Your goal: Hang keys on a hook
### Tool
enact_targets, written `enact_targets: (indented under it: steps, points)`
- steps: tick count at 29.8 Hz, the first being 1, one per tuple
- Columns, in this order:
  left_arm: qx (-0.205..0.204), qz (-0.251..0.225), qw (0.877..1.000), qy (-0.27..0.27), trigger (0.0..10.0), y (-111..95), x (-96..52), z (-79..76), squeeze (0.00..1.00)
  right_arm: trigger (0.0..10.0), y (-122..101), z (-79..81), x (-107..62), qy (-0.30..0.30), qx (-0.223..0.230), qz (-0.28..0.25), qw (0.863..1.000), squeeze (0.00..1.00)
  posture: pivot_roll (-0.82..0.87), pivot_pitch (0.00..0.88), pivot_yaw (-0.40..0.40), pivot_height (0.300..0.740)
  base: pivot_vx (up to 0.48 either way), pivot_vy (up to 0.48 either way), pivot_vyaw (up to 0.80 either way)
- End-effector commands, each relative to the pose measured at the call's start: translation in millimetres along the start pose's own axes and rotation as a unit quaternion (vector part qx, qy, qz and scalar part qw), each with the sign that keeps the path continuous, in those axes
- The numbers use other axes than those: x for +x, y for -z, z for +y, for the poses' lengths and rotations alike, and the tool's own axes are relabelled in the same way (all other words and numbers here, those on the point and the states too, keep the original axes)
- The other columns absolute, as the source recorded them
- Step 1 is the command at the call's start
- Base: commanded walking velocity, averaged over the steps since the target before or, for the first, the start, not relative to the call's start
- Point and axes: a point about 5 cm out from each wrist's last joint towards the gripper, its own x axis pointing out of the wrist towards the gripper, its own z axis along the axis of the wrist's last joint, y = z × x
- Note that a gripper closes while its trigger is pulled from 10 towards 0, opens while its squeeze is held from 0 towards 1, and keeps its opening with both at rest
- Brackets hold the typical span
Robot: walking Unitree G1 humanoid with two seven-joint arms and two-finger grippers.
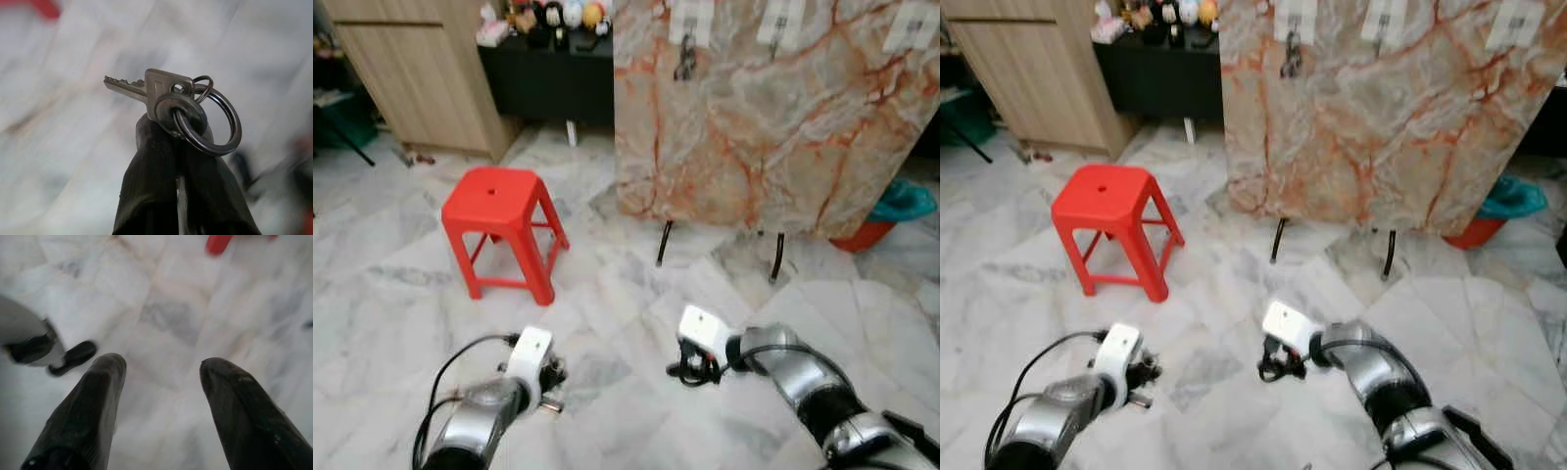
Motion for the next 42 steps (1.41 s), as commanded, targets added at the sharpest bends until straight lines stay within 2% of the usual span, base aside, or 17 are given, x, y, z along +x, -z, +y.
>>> enact_targets:
  steps: [1, 2, 3, 5, 6, 7, 9, 13, 17, 19, 20, 22, 25, 29, 35, 38, 42]
  points:
    - [0.079, 0.076, 0.994, -0.016, 10.0, 35, -1.4, 4.9, 0.0, 10.0, 9, 3.0, 3.5, 0.013, 0.031, 0.005, 0.999, 0.0, -0.01, 0.059, 0.015, 0.74, 0.0, 0.0, 0.0]
    - [0.091, 0.086, 0.992, -0.017, 10.0, 38, -1.7, 5.5, 0.0, 10.0, 10, 3.6, 4.4, 0.015, 0.033, 0.006, 0.999, 0.0, -0.01, 0.059, 0.015, 0.74, 0.0, 0.0, 0.0]
    - [0.178, 0.144, 0.973, 0.009, 10.0, 61, -5.5, 3.8, 0.0, 10.0, 18, 7.3, 7.7, 0.023, 0.046, 0.016, 0.999, 0.0, -0.01, 0.061, 0.015, 0.74, 0.0, 0.0, 0.0]
    - [0.253, 0.253, 0.931, 0.07, 10.0, 112, -20.1, -0.4, 0.0, 10.0, 36, 18.2, 15.3, 0.047, 0.084, 0.039, 0.995, 0.0, 0.01, 0.06, 0.019, 0.74, 0.0, 0.0, 0.0]
    - [0.253, 0.253, 0.931, 0.07, 10.0, 112, -20.1, -0.4, 0.0, 10.0, 36, 18.2, 15.3, 0.047, 0.084, 0.039, 0.995, 0.0, 0.01, 0.06, 0.019, 0.74, 0.0, 0.0, 0.0]
    - [0.272, 0.295, 0.911, 0.095, 10.0, 134, -28.6, -2.9, 0.0, 10.0, 44, 24.2, 18.7, 0.056, 0.103, 0.049, 0.992, 0.0, 0.0, 0.06, 0.022, 0.74, 0.0, 0.0, 0.0]
    - [0.291, 0.313, 0.898, 0.106, 10.0, 143, -32.9, -3.4, 0.0, 10.0, 48, 27.0, 20.1, 0.06, 0.112, 0.054, 0.99, 0.0, 0.0, 0.06, 0.022, 0.74, 0.0, 0.0, 0.0]
    - [0.246, 0.303, 0.91, 0.138, 10.0, 146, -31.4, -12.3, 0.0, 10.0, 49, 29.5, 21.8, 0.06, 0.111, 0.058, 0.99, 0.0, 0.01, 0.062, 0.021, 0.74, 0.0, 0.0, 0.0]
    - [0.11, 0.236, 0.961, 0.092, 10.0, 136, -20.9, -23.1, 0.0, 10.0, 50, 30.4, 22.7, 0.066, 0.11, 0.057, 0.99, 0.0, 0.01, 0.059, 0.022, 0.74, 0.0, 0.0, 0.0]
    - [0.161, 0.239, 0.954, 0.082, 10.0, 135, -20.1, -19.7, 0.0, 10.0, 51, 30.1, 23.1, 0.073, 0.111, 0.056, 0.99, 0.0, 0.01, 0.057, 0.022, 0.74, 0.0, 0.0, 0.0]
    - [0.23, 0.248, 0.939, 0.067, 10.0, 135, -21.6, -11.9, 0.0, 10.0, 51, 28.8, 22.9, 0.081, 0.108, 0.055, 0.989, 0.0, 0.01, 0.056, 0.023, 0.74, 0.0, 0.0, 0.0]
    - [0.234, 0.235, 0.942, 0.043, 10.0, 132, -21.6, -5.2, 0.0, 10.0, 50, 26.7, 22.4, 0.092, 0.103, 0.053, 0.989, 0.0, 0.01, 0.055, 0.022, 0.74, 0.0, 0.0, 0.0]
    - [0.164, 0.161, 0.973, 0.021, 10.0, 108, -12.0, -3.9, 0.0, 10.0, 47, 22.2, 21.2, 0.115, 0.099, 0.039, 0.988, 0.0, 0.01, 0.052, 0.022, 0.74, 0.0, 0.0, 0.0]
    - [0.175, 0.093, 0.98, -0.009, 10.0, 72, -4.1, 7.2, 0.0, 10.0, 41, 14.9, 19.0, 0.146, 0.099, 0.019, 0.984, 0.0, 0.0, 0.043, 0.02, 0.74, 0.0, 0.0, 0.0]
    - [0.241, -0.032, 0.969, 0.049, 10.0, -9, -4.6, 6.9, 0.0, 10.0, 14, -5.8, 11.5, 0.184, 0.135, -0.064, 0.972, 0.0, 0.01, 0.025, 0.016, 0.74, 0.0, 0.0, 0.0]
    - [0.219, -0.083, 0.966, 0.111, 10.0, -42, -13.5, -2.3, 0.0, 10.0, -3, -19.9, 3.3, 0.204, 0.123, -0.1, 0.966, 0.0, 0.01, 0.016, 0.017, 0.74, 0.0, 0.0, 0.0]
    - [0.258, -0.161, 0.951, 0.053, 10.0, -76, -21.3, 1.2, 0.0, 10.0, -26, -32.5, -7.2, 0.218, 0.111, -0.155, 0.957, 0.0, 0.0, 0.0, 0.016, 0.74, 0.0, 0.0, 0.0]
